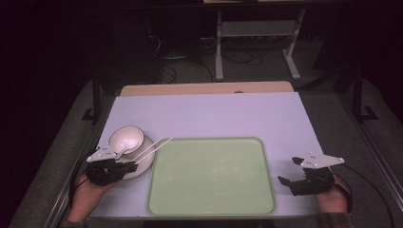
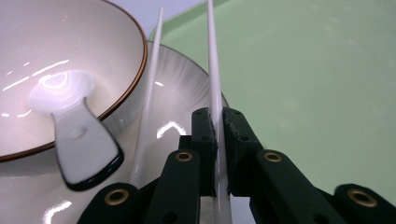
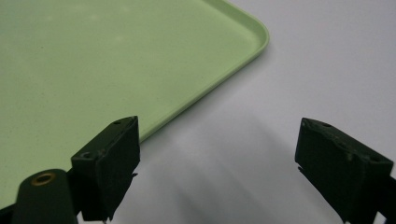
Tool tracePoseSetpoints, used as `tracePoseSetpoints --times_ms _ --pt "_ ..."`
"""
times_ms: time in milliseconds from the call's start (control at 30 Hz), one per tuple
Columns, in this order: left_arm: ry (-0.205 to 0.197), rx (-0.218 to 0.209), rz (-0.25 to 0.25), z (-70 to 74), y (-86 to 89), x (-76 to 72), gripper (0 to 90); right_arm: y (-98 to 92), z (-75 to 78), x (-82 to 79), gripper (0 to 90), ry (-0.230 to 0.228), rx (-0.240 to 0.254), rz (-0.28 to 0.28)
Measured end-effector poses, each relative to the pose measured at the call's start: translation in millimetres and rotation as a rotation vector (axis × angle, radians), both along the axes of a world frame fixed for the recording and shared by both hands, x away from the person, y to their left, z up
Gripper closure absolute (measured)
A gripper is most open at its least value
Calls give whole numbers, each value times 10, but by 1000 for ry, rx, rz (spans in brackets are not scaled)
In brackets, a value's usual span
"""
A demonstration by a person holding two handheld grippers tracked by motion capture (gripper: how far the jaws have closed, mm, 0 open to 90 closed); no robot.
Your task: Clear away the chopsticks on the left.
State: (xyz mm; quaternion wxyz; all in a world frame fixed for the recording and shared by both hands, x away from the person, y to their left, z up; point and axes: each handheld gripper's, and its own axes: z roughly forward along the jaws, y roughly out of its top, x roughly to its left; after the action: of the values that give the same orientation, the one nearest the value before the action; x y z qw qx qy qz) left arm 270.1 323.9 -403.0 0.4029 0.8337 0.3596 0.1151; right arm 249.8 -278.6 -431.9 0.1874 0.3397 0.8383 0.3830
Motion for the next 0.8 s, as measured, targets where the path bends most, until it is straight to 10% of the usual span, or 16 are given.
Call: tracePoseSetpoints --times_ms 800 --pt "-6 -35 -78 83 -442 -47 836 1 7 -6 131 -3 1 0"
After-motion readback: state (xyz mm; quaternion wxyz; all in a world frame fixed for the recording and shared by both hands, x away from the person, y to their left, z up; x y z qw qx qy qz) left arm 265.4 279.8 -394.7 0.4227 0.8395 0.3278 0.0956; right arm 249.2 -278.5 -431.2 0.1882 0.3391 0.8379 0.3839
